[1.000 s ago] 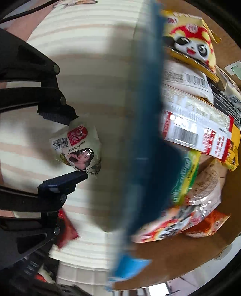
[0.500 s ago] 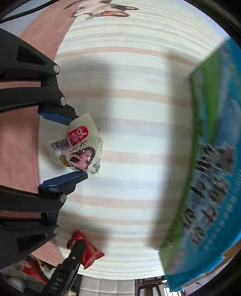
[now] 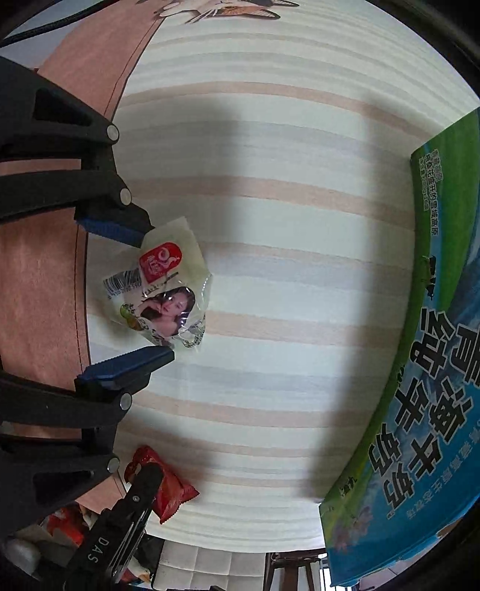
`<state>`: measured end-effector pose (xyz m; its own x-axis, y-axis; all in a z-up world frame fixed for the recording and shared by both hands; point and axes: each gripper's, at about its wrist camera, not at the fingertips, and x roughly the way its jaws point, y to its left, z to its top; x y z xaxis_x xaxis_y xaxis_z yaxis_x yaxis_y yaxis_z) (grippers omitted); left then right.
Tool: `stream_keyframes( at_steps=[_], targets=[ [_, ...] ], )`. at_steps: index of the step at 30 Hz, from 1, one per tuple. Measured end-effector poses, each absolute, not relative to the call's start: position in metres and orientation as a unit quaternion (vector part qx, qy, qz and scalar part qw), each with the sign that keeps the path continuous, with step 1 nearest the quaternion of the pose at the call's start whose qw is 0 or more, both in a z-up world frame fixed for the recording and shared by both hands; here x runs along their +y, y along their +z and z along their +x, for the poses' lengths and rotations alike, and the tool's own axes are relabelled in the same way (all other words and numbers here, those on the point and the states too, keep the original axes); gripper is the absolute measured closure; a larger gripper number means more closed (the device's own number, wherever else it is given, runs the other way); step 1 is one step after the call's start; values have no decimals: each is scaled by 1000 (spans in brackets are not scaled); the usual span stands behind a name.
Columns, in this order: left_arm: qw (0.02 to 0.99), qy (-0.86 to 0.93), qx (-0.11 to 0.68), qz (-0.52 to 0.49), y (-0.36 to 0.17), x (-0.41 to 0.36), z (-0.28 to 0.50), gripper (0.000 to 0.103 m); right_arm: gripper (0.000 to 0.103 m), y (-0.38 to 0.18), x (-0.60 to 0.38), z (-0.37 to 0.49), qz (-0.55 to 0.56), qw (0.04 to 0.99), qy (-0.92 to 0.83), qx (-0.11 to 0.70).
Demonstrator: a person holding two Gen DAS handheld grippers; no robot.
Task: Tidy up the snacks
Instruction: 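Carry both bags into the box and open both tools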
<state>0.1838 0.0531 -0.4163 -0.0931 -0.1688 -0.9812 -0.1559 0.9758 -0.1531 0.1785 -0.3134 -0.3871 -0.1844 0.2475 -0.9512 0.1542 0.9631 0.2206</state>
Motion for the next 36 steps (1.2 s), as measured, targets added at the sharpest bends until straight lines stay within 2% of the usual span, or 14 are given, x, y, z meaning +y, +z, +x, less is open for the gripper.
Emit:
stream_keyframes(
  at_steps=[12, 14, 21, 23, 29, 36],
  targets=[
    [673, 8, 733, -98, -403, 46, 203, 49, 62, -391, -316, 191, 129, 625, 30, 769],
    [679, 9, 728, -90, -396, 42, 200, 60, 63, -389, -315, 190, 124, 629, 29, 767],
    [687, 4, 723, -75, -391, 20, 202, 63, 66, -381, -310, 186, 122, 635, 39, 762],
    [690, -1, 720, -75, -385, 14, 201, 69, 67, -373, -307, 184, 127, 639, 45, 758],
    [695, -25, 715, -71, -362, 1, 205, 69, 67, -343, -309, 187, 138, 654, 64, 741],
    [693, -34, 709, -124, -331, 17, 209, 69, 67, -309, -314, 202, 161, 669, 81, 721]
  ],
)
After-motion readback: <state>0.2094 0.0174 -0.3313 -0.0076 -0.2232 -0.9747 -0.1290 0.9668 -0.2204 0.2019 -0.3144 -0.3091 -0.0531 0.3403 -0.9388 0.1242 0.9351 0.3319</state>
